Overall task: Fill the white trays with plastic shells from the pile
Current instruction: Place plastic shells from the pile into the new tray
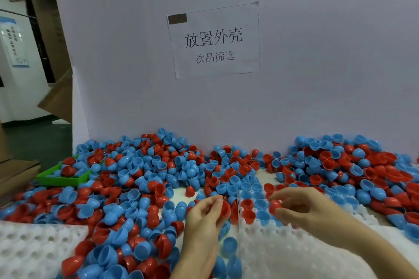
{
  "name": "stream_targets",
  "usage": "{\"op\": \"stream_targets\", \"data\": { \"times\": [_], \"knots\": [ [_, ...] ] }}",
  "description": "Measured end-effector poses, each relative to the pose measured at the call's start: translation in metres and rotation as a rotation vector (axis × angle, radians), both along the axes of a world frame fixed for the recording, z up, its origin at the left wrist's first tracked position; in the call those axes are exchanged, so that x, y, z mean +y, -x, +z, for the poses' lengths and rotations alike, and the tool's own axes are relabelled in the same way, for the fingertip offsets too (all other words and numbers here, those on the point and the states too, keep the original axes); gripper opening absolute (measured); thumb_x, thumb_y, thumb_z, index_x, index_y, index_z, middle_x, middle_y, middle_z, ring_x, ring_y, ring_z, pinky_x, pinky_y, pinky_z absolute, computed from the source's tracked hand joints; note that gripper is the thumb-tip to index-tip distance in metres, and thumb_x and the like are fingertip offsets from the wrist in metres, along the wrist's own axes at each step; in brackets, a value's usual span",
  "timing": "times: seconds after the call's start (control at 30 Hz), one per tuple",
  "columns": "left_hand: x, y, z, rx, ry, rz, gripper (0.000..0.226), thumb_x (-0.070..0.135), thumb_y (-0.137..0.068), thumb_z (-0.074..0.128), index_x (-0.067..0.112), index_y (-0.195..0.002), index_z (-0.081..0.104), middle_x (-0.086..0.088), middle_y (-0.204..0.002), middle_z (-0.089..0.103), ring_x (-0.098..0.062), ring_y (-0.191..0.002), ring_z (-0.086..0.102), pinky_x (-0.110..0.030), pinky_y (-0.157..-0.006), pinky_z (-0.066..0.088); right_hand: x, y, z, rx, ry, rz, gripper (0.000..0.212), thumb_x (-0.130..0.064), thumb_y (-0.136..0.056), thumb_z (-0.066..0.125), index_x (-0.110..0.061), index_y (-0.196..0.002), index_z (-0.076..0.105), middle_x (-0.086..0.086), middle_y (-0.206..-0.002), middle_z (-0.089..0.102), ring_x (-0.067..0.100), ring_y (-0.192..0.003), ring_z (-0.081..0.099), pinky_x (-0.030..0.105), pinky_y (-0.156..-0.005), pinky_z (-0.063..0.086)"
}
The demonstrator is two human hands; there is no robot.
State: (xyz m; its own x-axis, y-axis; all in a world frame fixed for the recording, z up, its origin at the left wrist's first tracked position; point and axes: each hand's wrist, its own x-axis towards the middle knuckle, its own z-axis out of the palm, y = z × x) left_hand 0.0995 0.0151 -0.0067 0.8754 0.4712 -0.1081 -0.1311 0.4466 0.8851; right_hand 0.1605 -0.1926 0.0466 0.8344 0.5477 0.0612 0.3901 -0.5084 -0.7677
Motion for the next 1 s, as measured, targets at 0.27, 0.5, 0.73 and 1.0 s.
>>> {"op": "stream_targets", "data": {
  "times": [0.27,0.5,0.73,1.0],
  "knots": [
    [0.01,0.002,-0.005,0.136,-0.236,0.085,0.025,0.03,-0.097,0.064,0.007,-0.089,0.068,0.001,-0.05,0.048,-0.011,-0.045,0.043,-0.023,-0.043,0.037,0.006,0.009,0.067,0.262,0.527,0.28,0.019,-0.028,-0.092,0.069,-0.043,-0.08,0.067,-0.016,-0.086,0.075,-0.008,-0.071,0.066,0.01,-0.069,0.052],
    [0.004,0.002,-0.005,0.197,-0.346,-0.003,0.023,0.037,-0.097,0.063,0.015,-0.092,0.069,0.006,-0.051,0.051,-0.012,-0.051,0.046,-0.024,-0.047,0.034,0.06,0.011,0.061,-0.222,-0.104,0.222,0.085,-0.021,-0.09,0.064,-0.022,-0.156,0.011,-0.002,-0.159,0.032,0.017,-0.145,0.035,0.02,-0.107,0.038],
    [-0.009,0.004,0.003,0.104,-0.236,-0.169,0.022,0.018,-0.103,0.044,0.009,-0.099,0.064,0.003,-0.057,0.054,-0.01,-0.052,0.046,-0.024,-0.047,0.035,0.044,0.025,-0.008,-0.205,-0.064,-0.048,0.022,-0.024,-0.093,0.066,-0.037,-0.11,0.063,-0.012,-0.086,0.07,-0.002,-0.085,0.067,0.019,-0.077,0.057],
    [-0.027,0.009,0.005,0.055,-0.739,-0.191,0.022,0.005,-0.097,0.061,0.025,-0.102,0.064,-0.001,-0.116,0.06,-0.014,-0.092,0.067,-0.019,-0.072,0.056,0.037,0.036,-0.03,-0.134,-0.174,-0.165,0.018,-0.019,-0.093,0.068,-0.032,-0.082,0.074,-0.016,-0.072,0.072,0.008,-0.065,0.068,0.019,-0.062,0.053]
  ]
}}
